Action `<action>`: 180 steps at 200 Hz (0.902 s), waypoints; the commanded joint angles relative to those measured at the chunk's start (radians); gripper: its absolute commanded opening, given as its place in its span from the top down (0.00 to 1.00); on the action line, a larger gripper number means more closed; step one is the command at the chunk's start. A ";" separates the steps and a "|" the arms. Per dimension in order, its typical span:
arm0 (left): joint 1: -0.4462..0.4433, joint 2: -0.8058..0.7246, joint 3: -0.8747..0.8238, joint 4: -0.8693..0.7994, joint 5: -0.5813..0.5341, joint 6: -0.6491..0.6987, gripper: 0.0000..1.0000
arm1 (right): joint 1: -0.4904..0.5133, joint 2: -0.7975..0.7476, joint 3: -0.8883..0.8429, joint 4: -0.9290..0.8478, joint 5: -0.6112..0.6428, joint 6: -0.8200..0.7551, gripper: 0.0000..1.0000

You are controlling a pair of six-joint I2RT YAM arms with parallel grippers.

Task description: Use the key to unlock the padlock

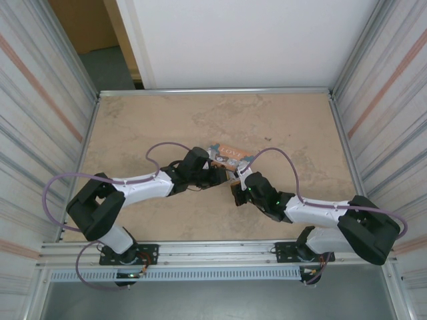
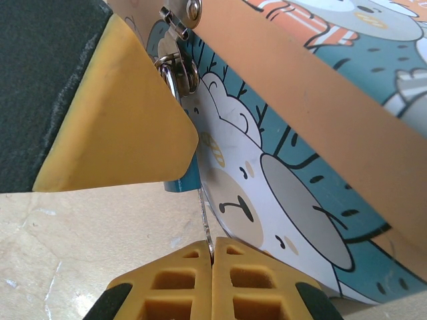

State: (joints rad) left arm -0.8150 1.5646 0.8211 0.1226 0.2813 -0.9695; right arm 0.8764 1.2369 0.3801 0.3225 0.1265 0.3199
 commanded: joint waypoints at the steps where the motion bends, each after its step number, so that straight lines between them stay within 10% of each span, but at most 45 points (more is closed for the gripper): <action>1: -0.009 -0.031 0.043 0.025 0.022 0.009 0.84 | -0.004 -0.021 0.005 0.011 -0.007 -0.026 1.00; 180: -0.009 -0.028 0.042 0.032 0.025 0.006 0.84 | 0.013 -0.072 -0.016 0.010 -0.011 -0.018 1.00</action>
State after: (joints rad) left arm -0.8150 1.5646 0.8288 0.1223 0.2813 -0.9699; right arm 0.8795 1.1893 0.3679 0.3149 0.1265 0.3199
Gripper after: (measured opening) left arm 0.200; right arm 0.044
